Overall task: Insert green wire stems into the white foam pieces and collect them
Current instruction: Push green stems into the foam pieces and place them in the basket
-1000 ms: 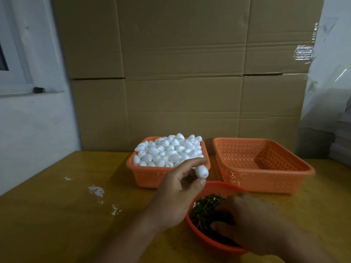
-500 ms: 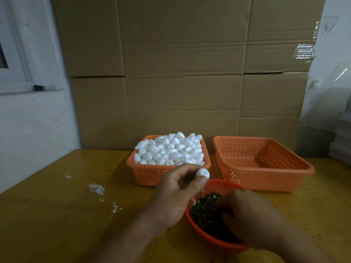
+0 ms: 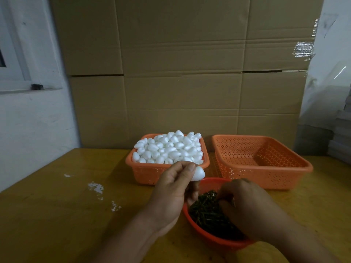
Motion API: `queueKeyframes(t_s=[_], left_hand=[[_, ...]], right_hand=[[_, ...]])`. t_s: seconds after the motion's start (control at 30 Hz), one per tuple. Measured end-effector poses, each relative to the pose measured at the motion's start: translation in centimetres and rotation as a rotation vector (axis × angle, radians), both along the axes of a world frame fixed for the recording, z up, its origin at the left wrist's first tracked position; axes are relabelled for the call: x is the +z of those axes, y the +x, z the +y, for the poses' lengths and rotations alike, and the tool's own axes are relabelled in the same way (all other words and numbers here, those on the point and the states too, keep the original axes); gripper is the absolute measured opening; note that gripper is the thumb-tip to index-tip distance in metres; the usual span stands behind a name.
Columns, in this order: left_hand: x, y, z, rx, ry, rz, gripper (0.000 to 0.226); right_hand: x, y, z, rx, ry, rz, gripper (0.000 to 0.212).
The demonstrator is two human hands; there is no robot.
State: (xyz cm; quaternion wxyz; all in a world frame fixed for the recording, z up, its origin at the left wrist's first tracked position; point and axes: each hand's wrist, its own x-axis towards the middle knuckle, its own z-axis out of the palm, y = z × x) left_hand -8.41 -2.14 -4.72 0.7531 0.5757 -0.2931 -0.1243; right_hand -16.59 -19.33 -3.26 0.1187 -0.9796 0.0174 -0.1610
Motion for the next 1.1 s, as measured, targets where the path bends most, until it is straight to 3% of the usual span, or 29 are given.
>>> queueKeyframes(t_s=[0.17, 0.43, 0.57, 1.1], left_hand=[[0.1, -0.1, 0.0, -0.001, -0.025, 0.083, 0.032], [0.2, -0.1, 0.1, -0.020, -0.019, 0.118, 0.041], [0.3, -0.1, 0.0, -0.009, -0.032, 0.144, 0.039], [0.2, -0.3, -0.2, -0.049, -0.071, 0.179, 0.043]], right_hand=[[0.0, 0.1, -0.2, 0.030, 0.149, -0.152, 0.007], [1.1, -0.3, 0.9, 0.264, 0.965, -0.336, 0.009], [1.1, -0.3, 1.4, 0.380, 1.201, -0.364, 0.021], [0.3, 0.0, 1.8, 0.411, 1.168, -0.311, 0.016]])
